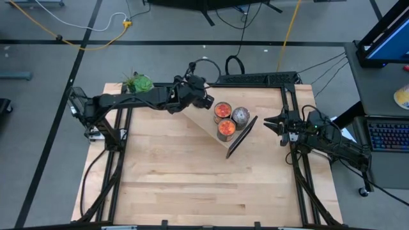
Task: Pick & Place candle stick holders
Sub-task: Put the black candle holder on the shelf, then return to Home Position
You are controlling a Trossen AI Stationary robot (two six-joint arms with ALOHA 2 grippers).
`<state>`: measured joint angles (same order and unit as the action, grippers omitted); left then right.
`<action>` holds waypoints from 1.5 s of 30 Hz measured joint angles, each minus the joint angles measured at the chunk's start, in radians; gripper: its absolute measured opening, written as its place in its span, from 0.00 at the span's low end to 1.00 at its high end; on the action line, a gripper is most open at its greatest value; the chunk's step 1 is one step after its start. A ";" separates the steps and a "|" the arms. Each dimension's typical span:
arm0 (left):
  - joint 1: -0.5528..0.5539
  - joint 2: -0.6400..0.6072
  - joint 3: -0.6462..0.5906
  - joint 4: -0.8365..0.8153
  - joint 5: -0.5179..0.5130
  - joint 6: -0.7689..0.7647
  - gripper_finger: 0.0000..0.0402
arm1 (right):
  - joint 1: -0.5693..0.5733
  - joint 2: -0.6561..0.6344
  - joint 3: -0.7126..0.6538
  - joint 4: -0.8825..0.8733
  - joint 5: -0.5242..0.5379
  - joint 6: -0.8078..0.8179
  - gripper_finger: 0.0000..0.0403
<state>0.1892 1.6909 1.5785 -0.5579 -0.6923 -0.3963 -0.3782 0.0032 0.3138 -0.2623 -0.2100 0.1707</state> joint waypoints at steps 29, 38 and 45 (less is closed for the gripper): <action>-0.046 -0.005 0.012 -0.164 0.012 -0.119 0.44 | 0.000 0.000 0.000 0.000 0.000 0.000 0.23; -0.081 -0.005 0.012 -0.175 0.012 -0.137 0.44 | 0.000 0.000 0.000 0.000 0.000 0.000 0.23; -0.119 -0.005 0.012 -0.240 0.014 -0.195 0.44 | 0.000 0.000 0.000 0.000 -0.001 0.000 0.23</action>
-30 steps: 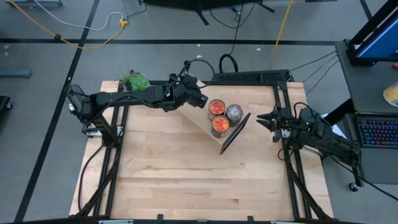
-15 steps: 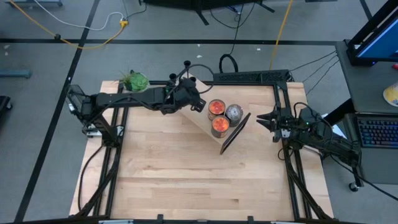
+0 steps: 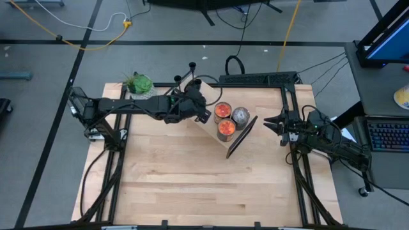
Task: Pick & Place candle stick holders
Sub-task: Return to Home Position
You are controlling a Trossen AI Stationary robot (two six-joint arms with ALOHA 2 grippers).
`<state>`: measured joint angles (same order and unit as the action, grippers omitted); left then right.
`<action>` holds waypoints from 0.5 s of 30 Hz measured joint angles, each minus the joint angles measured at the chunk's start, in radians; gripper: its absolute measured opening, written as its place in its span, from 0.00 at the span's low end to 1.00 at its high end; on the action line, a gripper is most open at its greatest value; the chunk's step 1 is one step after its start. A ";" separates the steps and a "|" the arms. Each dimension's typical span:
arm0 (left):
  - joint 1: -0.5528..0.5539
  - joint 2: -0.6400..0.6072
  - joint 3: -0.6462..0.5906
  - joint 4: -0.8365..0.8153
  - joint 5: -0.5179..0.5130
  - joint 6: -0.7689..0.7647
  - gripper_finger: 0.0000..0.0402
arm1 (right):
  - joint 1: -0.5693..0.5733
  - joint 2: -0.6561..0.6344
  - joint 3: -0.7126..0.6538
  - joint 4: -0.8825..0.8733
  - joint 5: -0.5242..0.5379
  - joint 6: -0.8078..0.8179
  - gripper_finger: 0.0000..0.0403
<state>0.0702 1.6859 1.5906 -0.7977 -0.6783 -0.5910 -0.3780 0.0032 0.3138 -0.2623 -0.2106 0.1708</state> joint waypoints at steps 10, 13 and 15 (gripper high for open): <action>-0.118 -0.044 0.001 -0.132 0.126 -0.185 0.44 | 0.000 0.000 0.000 0.000 -0.001 0.000 0.23; -0.172 -0.076 0.001 -0.150 0.242 -0.202 0.44 | 0.000 0.000 0.000 0.000 -0.001 0.000 0.23; -0.212 -0.101 0.001 -0.153 0.310 -0.205 0.44 | 0.000 0.000 0.000 0.001 -0.002 0.001 0.23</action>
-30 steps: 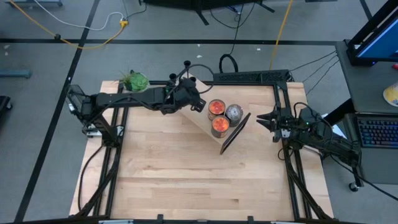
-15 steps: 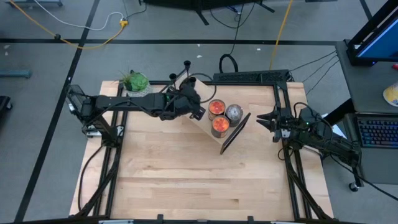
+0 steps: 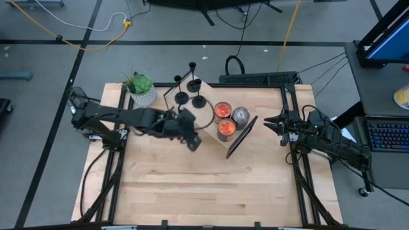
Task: Pick & Place candle stick holders
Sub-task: Return to Home Position
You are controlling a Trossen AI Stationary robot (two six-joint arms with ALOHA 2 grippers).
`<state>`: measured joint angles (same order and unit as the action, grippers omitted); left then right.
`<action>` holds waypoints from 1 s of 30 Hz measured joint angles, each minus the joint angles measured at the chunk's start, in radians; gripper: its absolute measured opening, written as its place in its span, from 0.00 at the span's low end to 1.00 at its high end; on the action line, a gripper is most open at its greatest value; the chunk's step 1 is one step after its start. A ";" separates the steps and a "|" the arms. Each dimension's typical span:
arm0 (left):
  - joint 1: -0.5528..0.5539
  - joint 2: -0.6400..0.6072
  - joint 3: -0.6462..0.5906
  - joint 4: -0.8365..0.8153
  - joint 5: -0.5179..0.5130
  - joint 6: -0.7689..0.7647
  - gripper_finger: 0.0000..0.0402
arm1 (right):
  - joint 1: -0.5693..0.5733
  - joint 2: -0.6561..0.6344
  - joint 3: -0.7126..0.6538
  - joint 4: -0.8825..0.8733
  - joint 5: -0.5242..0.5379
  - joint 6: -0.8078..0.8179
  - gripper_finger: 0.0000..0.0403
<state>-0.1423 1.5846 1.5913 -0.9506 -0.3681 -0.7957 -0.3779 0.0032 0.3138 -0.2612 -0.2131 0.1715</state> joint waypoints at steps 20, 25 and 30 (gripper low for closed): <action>-0.277 -0.099 0.000 0.017 0.052 -0.062 0.44 | 0.000 0.000 0.000 -0.005 0.000 0.000 0.23; -0.279 -0.099 0.000 0.018 -0.001 -0.001 0.44 | 0.000 0.000 0.000 -0.005 0.000 0.000 0.23; -0.284 -0.102 -0.040 0.024 -0.033 0.035 0.44 | 0.000 0.000 0.000 -0.005 0.000 0.000 0.23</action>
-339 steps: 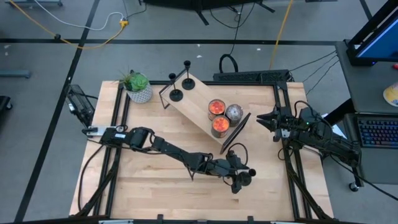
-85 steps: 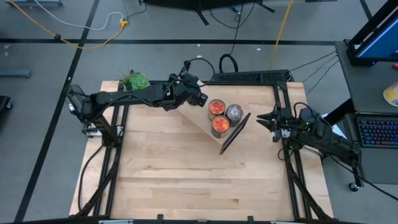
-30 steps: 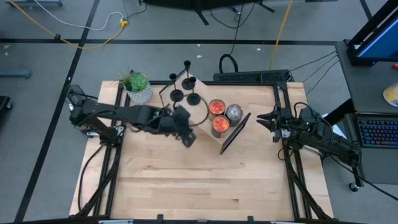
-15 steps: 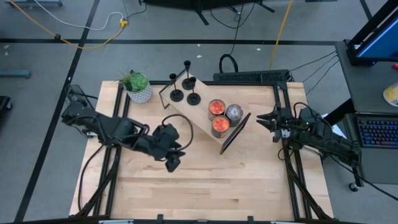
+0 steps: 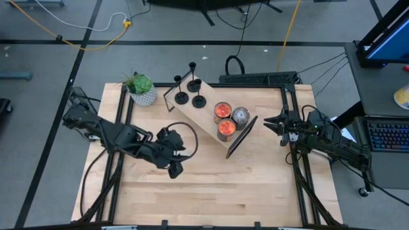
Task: Pick & Place candle stick holders
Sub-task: Return to Home Position
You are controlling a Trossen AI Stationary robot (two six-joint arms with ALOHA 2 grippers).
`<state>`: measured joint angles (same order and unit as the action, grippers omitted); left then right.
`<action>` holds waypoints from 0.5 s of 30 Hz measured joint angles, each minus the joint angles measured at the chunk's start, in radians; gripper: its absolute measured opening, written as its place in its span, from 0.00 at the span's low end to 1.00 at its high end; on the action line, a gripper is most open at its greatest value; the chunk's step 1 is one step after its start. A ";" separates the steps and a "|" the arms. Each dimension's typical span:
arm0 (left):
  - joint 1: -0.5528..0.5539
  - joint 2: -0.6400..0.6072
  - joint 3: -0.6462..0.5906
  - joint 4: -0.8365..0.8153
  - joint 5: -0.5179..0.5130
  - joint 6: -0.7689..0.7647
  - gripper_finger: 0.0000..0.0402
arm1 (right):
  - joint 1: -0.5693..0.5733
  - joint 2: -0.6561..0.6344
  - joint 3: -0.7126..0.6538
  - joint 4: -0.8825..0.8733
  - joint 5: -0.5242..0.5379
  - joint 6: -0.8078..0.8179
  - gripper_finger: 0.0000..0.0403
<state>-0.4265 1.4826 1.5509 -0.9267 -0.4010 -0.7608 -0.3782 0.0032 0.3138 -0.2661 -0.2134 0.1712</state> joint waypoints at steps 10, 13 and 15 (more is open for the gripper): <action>0.007 -0.172 -0.441 0.398 0.088 0.026 0.44 | 0.000 0.000 0.000 0.000 0.000 0.000 0.23; 0.013 -0.284 -0.604 0.528 0.088 0.030 0.44 | 0.000 0.000 0.000 0.000 0.001 0.000 0.23; 0.013 -0.360 -0.693 0.578 0.085 0.033 0.44 | 0.000 0.000 0.000 0.001 0.001 0.000 0.23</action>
<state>-0.4133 1.1221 0.8577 -0.3490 -0.3160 -0.7277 -0.3780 0.0032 0.3138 -0.2654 -0.2127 0.1711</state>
